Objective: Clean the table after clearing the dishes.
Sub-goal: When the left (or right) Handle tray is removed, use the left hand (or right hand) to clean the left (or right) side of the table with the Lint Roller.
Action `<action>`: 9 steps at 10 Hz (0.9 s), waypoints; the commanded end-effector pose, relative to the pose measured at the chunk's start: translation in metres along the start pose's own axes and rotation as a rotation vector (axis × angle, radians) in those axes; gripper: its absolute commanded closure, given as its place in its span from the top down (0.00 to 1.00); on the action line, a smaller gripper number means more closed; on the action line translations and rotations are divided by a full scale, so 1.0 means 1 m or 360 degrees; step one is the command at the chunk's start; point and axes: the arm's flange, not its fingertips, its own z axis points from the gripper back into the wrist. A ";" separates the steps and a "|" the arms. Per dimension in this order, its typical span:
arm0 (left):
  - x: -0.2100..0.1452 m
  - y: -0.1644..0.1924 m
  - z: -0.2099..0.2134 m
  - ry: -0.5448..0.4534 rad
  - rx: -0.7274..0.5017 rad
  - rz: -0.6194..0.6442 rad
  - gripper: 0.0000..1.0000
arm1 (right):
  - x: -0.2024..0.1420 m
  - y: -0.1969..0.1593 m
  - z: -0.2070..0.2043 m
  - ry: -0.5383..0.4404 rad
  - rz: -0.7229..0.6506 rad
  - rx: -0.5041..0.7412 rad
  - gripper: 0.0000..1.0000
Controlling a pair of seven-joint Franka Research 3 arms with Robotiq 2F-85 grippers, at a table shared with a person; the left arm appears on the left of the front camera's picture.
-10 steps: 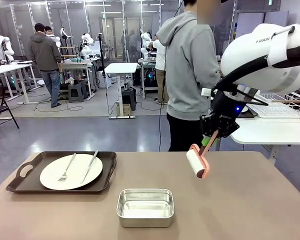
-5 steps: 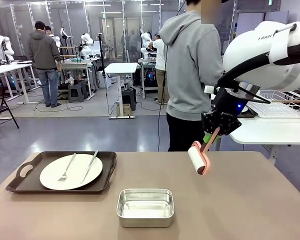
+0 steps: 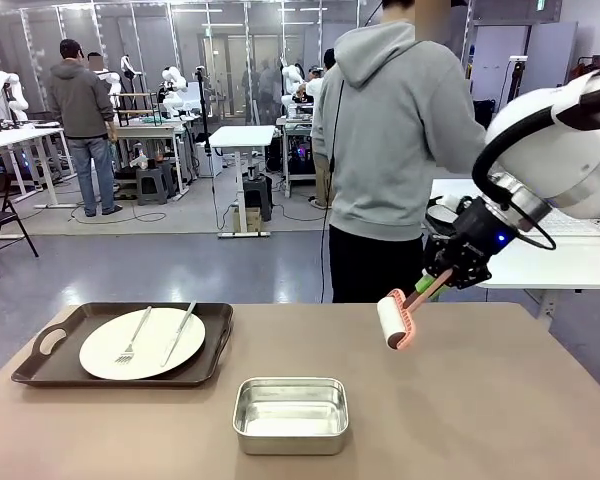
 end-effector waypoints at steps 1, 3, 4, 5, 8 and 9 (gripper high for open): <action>-0.001 -0.001 0.002 -0.0004 -0.0007 -0.0011 1.00 | 0.027 -0.013 -0.019 0.0056 -0.0073 0.0172 0.20; -0.001 -0.001 0.002 -0.0004 -0.0007 -0.0011 1.00 | 0.050 -0.034 -0.043 0.0171 -0.0229 0.0316 0.20; -0.001 -0.001 0.002 -0.0004 -0.0007 -0.0011 1.00 | 0.054 -0.040 -0.060 0.0190 -0.0240 0.0311 0.20; -0.001 -0.001 0.002 -0.0004 -0.0007 -0.0011 1.00 | 0.057 -0.048 -0.072 0.0195 -0.0275 0.0323 0.20; -0.001 -0.001 0.002 -0.0004 -0.0007 -0.0011 1.00 | 0.064 -0.068 -0.092 0.0201 -0.0243 0.0336 0.20; -0.001 -0.001 0.002 -0.0004 -0.0007 -0.0011 1.00 | 0.064 -0.071 -0.102 0.0160 -0.0197 0.0319 0.20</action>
